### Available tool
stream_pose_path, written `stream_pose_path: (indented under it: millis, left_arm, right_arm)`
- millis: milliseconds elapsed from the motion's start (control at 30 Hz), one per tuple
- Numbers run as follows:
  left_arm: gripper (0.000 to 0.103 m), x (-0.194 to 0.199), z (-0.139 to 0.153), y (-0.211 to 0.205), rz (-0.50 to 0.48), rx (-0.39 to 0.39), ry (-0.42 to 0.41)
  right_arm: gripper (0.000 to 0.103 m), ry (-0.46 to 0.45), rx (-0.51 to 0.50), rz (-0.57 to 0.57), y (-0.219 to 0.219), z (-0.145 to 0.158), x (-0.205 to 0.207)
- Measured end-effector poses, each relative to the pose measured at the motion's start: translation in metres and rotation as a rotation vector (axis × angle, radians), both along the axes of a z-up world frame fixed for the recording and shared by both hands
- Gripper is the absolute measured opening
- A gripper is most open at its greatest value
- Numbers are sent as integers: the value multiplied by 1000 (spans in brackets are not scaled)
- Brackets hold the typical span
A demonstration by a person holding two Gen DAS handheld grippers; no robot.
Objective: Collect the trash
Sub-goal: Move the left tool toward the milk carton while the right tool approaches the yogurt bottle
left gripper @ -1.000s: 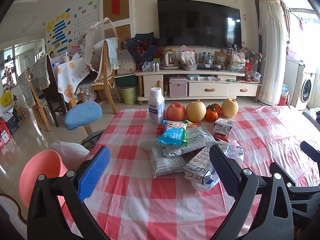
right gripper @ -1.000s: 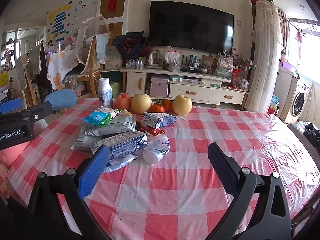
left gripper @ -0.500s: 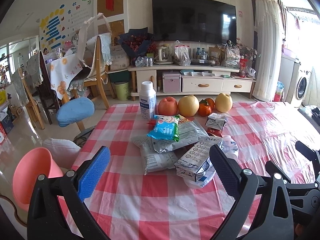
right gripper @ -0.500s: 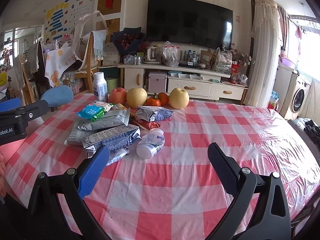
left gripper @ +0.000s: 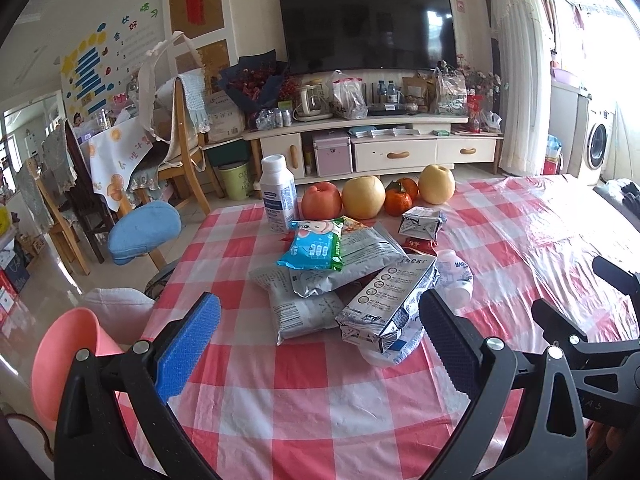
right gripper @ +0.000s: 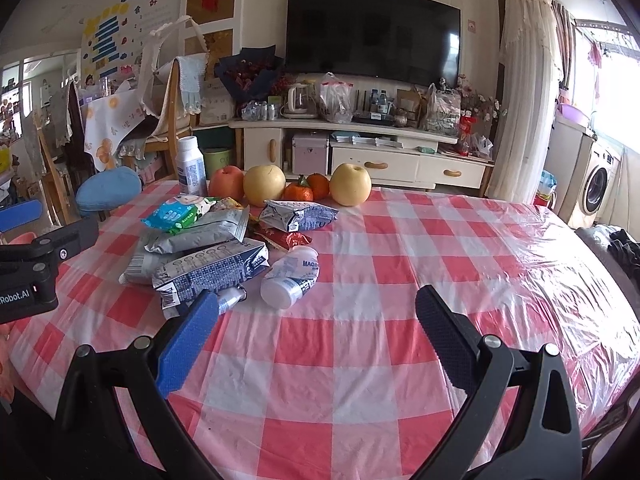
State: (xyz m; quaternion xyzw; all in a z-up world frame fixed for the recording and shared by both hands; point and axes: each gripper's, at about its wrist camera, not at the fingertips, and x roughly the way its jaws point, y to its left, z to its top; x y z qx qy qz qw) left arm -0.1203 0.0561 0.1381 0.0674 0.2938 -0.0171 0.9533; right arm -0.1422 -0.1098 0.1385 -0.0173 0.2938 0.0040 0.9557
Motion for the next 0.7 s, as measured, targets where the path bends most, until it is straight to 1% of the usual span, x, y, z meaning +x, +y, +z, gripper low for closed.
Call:
stream_pose_path:
  millis: [200, 467, 600, 700]
  left_arm:
    - [98, 3, -5, -6, -7, 13, 26]
    - [98, 11, -15, -12, -16, 14, 85]
    - [98, 14, -21, -18, -36, 21, 105]
    - [98, 15, -26, -26, -64, 46, 116]
  right_arm:
    - [99, 18, 2, -6, -4, -5, 3]
    - [99, 42, 23, -15, -12, -12, 9]
    - [99, 60, 37, -22, -17, -18, 13]
    - [99, 84, 51, -24, -22, -25, 18]
